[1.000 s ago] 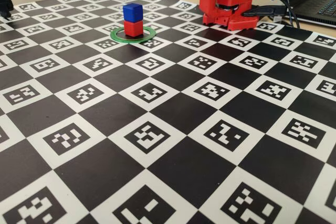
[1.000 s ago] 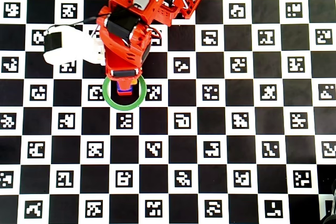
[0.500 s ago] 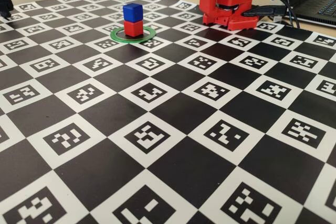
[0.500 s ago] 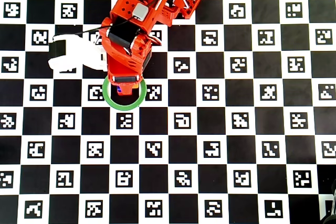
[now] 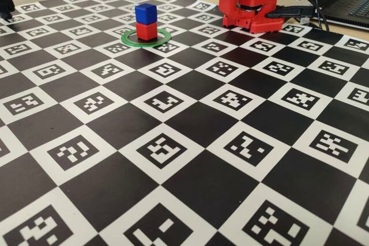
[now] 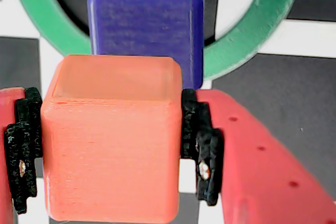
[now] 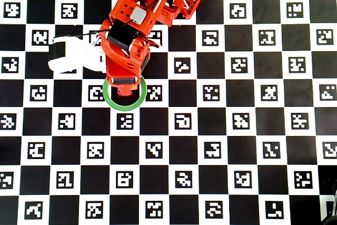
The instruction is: Grab the red cube then put it in the green circle then put the blue cube on top and finally the orange cube on top
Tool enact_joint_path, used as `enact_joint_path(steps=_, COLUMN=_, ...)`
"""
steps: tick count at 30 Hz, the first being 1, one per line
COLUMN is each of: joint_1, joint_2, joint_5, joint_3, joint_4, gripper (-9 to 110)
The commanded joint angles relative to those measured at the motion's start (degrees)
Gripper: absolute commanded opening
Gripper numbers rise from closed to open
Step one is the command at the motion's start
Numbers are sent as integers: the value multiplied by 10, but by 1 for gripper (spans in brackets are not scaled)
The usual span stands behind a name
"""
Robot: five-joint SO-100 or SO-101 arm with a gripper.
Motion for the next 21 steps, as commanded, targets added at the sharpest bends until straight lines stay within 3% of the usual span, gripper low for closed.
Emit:
enact_joint_path(steps=1, joint_1=8, joint_2=39, joint_5=-5, joint_3=0, joint_4=-11, gripper=10)
enact_joint_path(steps=21, joint_1=20, joint_2=38, joint_5=-18, joint_3=35, joint_4=-47, gripper=10)
